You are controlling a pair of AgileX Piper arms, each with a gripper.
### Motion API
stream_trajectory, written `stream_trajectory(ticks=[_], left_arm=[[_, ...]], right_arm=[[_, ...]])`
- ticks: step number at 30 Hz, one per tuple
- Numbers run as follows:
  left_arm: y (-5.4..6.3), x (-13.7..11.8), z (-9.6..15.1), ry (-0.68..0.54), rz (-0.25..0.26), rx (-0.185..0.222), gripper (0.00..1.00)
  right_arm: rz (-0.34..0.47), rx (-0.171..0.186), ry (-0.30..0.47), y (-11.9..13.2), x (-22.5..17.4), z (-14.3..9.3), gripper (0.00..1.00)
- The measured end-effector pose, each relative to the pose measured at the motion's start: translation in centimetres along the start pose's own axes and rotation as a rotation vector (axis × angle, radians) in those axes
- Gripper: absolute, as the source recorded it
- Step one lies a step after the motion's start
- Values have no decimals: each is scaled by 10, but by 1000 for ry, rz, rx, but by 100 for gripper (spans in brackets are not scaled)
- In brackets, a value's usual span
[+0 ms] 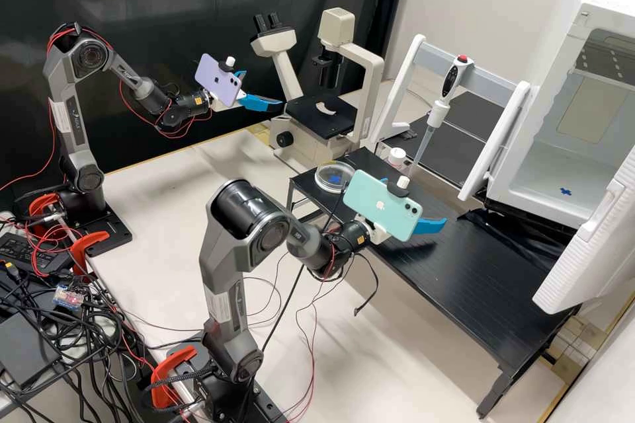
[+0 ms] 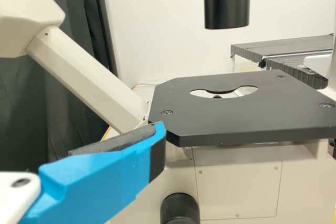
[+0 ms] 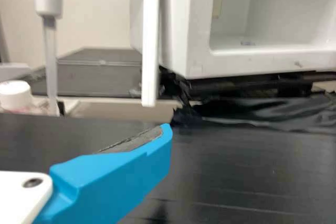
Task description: Move the petri dish to the incubator
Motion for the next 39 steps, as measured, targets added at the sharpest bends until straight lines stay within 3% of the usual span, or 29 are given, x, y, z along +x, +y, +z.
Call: stream_trajectory(ticks=[9, 15, 26, 39], left_arm=[[0, 0, 0, 0, 0, 0, 100], [0, 0, 0, 0, 0, 0, 100], [0, 0, 0, 0, 0, 0, 100], [0, 0, 0, 0, 0, 0, 100]], right_arm=[[-72, 22, 176, -29, -41, -38, 100], [-182, -44, 271, -59, -56, -57, 100], [-301, -99, 225, -100, -55, -53, 100], [-273, -97, 197, -102, -36, -49, 100]])
